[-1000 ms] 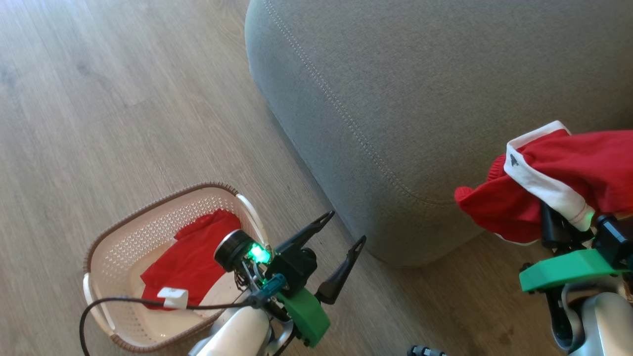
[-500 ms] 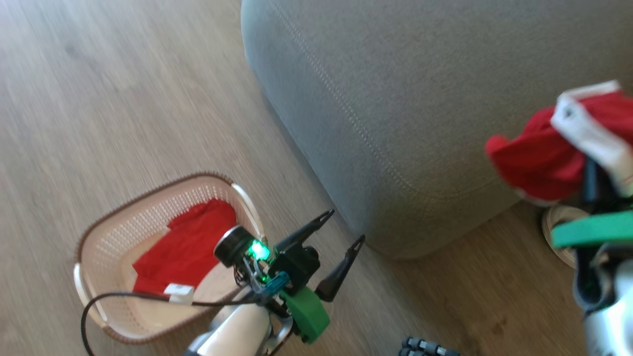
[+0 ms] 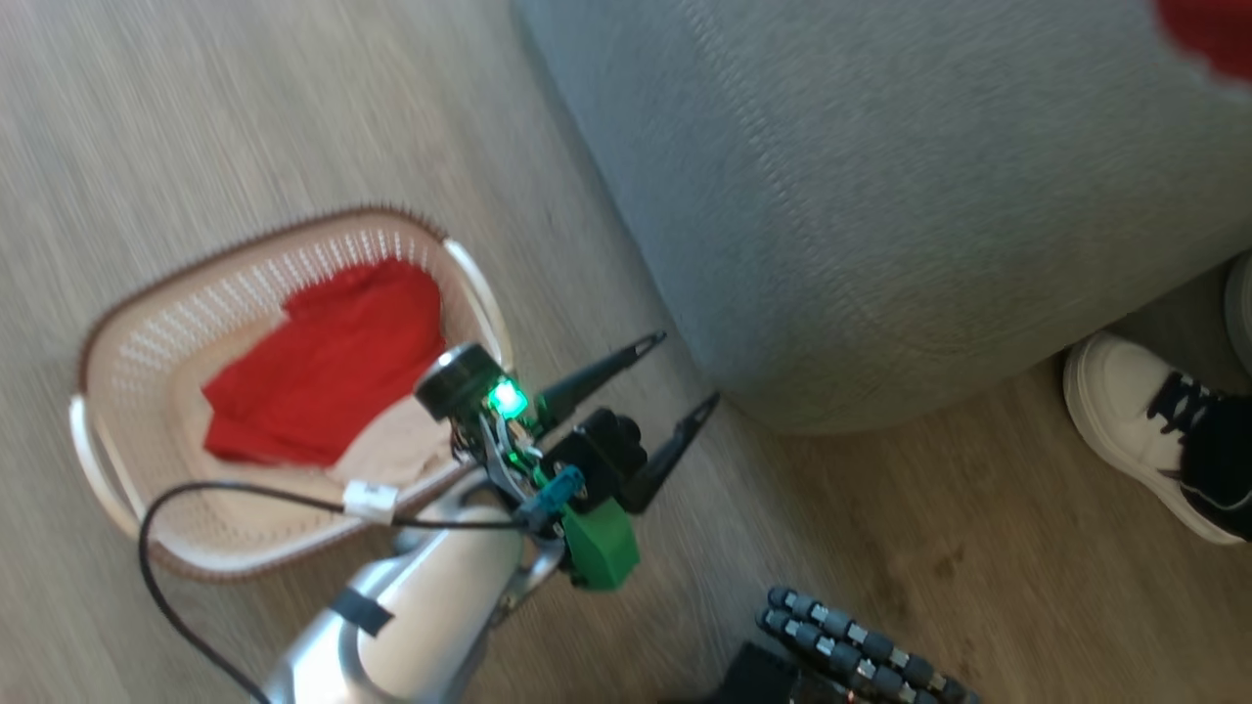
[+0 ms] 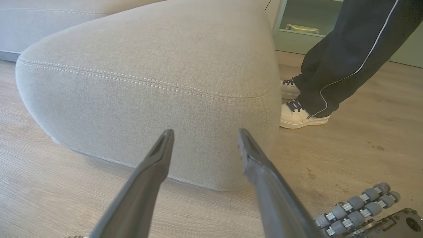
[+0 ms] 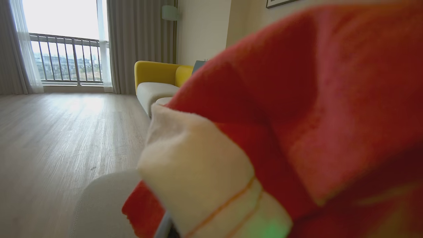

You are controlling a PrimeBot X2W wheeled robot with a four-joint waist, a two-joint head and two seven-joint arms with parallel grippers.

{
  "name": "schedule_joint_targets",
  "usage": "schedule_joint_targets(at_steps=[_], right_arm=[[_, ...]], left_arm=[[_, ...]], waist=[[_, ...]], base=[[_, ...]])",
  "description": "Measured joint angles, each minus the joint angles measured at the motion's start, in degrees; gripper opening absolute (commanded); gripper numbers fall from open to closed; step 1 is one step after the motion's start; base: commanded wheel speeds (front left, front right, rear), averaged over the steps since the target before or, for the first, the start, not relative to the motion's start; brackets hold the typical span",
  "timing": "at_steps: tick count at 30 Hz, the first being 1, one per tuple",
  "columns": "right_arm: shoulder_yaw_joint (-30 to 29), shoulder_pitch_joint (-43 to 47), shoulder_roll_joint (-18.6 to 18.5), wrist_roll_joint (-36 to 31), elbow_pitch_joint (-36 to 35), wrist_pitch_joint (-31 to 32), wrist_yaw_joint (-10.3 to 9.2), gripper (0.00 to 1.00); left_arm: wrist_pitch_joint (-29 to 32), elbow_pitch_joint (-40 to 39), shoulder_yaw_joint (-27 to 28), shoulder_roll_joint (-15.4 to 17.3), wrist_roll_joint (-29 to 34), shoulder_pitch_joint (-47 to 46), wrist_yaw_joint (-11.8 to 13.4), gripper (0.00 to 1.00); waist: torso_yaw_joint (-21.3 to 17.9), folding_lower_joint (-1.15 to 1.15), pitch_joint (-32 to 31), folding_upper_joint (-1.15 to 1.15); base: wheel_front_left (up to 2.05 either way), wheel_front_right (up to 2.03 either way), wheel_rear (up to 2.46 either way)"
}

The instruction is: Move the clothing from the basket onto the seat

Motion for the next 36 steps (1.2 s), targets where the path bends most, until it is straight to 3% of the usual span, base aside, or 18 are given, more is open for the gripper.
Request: schedule_joint_targets(at_steps=[5, 14, 18, 22, 36], right_arm=[[1.74, -9.31, -4.42, 1.31, 5.43, -0.01, 0.00, 0.00], [10.84, -23.16, -12.82, 9.07, 25.99, -0.02, 0.00, 0.00], [14.33, -27.67, -14.57, 12.39, 32.11, 0.16, 0.00, 0.00], [18.46, -32.15, -17.30, 16.02, 40.75, 4.21, 0.00, 0.00], [25.93, -36.36, -18.72, 20.01, 50.79, 10.36, 0.00, 0.00]], left_arm=[[0.00, 0.11, -0.85, 1.32, 0.42, -3.62, -0.03, 1.00], [0.00, 0.25, -3.82, 1.85, 2.03, -6.77, -0.33, 1.00], [0.00, -0.04, -4.53, 1.78, 2.02, -7.45, 0.19, 1.00], [0.00, -0.31, -4.97, 1.67, 1.60, -8.06, 1.41, 1.00], [-0.01, -1.92, -6.39, 1.31, 0.75, -9.68, 3.21, 1.00]], waist=[[1.26, 0.00, 5.51, 0.00], [5.89, 0.00, 11.72, 0.00], [7.63, -0.01, 12.93, 0.00], [10.23, -0.01, 14.63, 0.00], [14.18, -0.01, 17.62, 0.00]], base=[[0.00, 0.00, 0.00], [0.00, 0.00, 0.00], [0.00, 0.00, 0.00], [0.00, 0.00, 0.00], [0.00, 0.00, 0.00]])
